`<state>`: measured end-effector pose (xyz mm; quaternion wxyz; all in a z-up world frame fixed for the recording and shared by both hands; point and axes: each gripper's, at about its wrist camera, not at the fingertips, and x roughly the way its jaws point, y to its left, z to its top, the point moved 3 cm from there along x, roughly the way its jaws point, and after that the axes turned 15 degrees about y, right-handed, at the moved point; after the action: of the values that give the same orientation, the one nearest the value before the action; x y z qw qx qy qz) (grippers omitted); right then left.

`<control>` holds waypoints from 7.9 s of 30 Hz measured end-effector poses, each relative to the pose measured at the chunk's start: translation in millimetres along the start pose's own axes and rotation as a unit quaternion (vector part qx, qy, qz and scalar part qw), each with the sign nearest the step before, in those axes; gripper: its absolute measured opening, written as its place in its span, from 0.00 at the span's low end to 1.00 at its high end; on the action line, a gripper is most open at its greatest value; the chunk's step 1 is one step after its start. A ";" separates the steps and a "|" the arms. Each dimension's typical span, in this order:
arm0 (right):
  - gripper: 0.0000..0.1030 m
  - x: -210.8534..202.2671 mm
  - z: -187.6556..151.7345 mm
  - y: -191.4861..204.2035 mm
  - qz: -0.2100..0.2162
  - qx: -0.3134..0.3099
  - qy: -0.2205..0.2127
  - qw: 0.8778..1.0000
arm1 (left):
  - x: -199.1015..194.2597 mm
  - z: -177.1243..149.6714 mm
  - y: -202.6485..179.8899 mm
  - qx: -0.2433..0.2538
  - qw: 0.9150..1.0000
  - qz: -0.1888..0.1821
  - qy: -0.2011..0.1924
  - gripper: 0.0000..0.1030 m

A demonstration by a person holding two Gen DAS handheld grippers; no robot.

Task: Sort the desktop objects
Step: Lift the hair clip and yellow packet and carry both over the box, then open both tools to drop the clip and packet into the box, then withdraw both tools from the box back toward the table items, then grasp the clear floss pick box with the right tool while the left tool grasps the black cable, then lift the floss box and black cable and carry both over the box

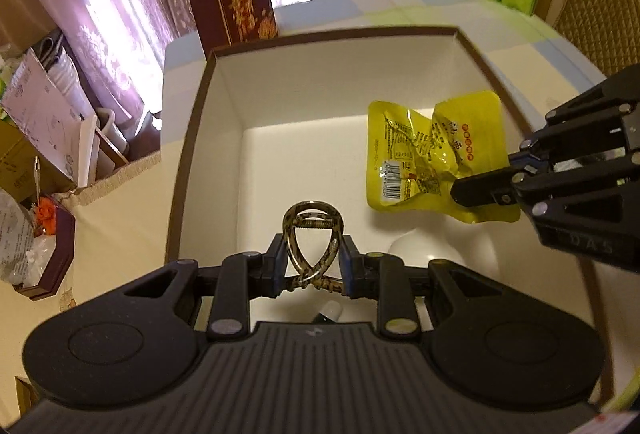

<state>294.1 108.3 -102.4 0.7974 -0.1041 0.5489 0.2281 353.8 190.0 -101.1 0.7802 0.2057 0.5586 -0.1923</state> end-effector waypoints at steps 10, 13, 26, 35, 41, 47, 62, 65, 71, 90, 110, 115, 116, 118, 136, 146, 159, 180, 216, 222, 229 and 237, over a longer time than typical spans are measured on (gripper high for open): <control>0.00 32.9 20.3 -14.0 -0.036 -0.026 0.033 0.998 | 40.5 12.5 2.2 -0.001 0.999 0.002 0.042 0.22; 0.00 38.1 22.4 -13.6 -0.052 -0.038 0.040 0.997 | 49.8 11.9 1.4 -0.003 0.998 0.009 0.058 0.22; 0.00 48.2 24.7 -10.1 -0.086 -0.074 0.043 0.993 | 60.8 4.8 0.8 -0.003 0.997 0.024 0.077 0.23; 0.07 47.7 24.3 -15.3 -0.088 -0.066 0.043 0.993 | 49.6 8.8 -0.9 -0.006 0.997 0.037 0.062 0.32; 0.63 39.3 21.2 -12.7 -0.099 -0.071 0.020 0.992 | 45.1 8.1 -3.4 -0.007 0.998 0.040 0.057 0.40; 0.85 32.9 20.8 -12.7 -0.100 -0.068 0.006 0.993 | 39.7 6.8 -7.4 -0.006 0.998 0.047 0.048 0.60; 0.98 13.3 12.0 -12.5 -0.100 -0.077 -0.019 0.992 | 21.2 -1.7 -10.9 -0.017 0.997 0.065 0.037 0.88; 0.98 7.2 8.7 -11.6 -0.098 -0.078 -0.025 0.992 | 15.8 -4.4 -11.2 -0.023 0.997 0.068 0.036 0.90; 0.98 -8.4 0.5 -9.1 -0.092 -0.078 -0.037 0.992 | -1.6 -10.5 -14.1 -0.039 0.996 0.073 0.029 0.93; 0.98 -73.0 -48.1 -12.0 -0.061 -0.094 -0.074 0.991 | -71.0 -38.8 -50.5 -0.081 0.992 0.093 0.002 0.96; 0.98 -140.1 -158.5 -52.8 -0.022 -0.084 -0.074 0.993 | -119.7 -75.7 -144.8 -0.115 0.991 0.065 -0.022 0.97; 0.98 -150.7 -186.3 -71.0 -0.023 -0.064 -0.068 0.995 | -118.7 -84.2 -169.9 -0.122 0.991 0.053 -0.015 0.97; 0.98 -152.3 -191.4 -74.6 -0.024 -0.058 -0.068 0.996 | -119.0 -85.5 -174.3 -0.123 0.991 0.051 -0.014 0.97; 0.98 -155.1 -202.1 -82.3 -0.025 -0.046 -0.065 0.997 | -120.1 -87.0 -182.8 -0.121 0.991 0.047 -0.015 0.97; 0.98 -146.3 -302.5 -173.1 -0.060 0.139 0.003 0.988 | -87.6 -52.2 -270.4 -0.037 0.999 -0.023 -0.022 0.96; 0.98 -114.8 -302.2 -205.1 -0.070 0.217 0.015 0.974 | -40.4 -10.6 -291.1 0.004 1.000 -0.029 -0.003 0.95; 0.75 -67.3 -270.1 -227.2 -0.078 0.244 0.027 0.966 | 13.3 32.6 -288.5 0.025 0.999 -0.026 0.030 0.95; 0.54 -86.7 -304.4 -274.3 -0.102 0.266 0.043 0.958 | 83.2 104.0 -315.5 0.176 0.979 -0.103 0.013 0.96; 0.53 -84.3 -311.3 -256.0 -0.129 0.229 0.053 0.963 | 81.4 51.7 -328.9 0.171 0.979 -0.103 0.042 0.91; 0.53 -85.9 -318.0 -239.8 -0.122 0.206 0.066 0.969 | 70.9 25.3 -331.0 0.155 0.982 -0.096 0.050 0.91; 0.53 -86.8 -325.8 -214.0 -0.107 0.178 0.077 0.975 | 58.6 -8.7 -330.4 0.135 0.985 -0.087 0.058 0.91; 0.53 -93.2 -320.3 -184.1 -0.068 0.146 0.078 0.984 | 25.6 -35.6 -319.1 0.102 0.990 -0.087 0.037 0.91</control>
<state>89.6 -209.3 -152.3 0.7723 -0.0417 0.6286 0.0819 164.2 -61.2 -169.7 0.7143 0.2419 0.5803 -0.3075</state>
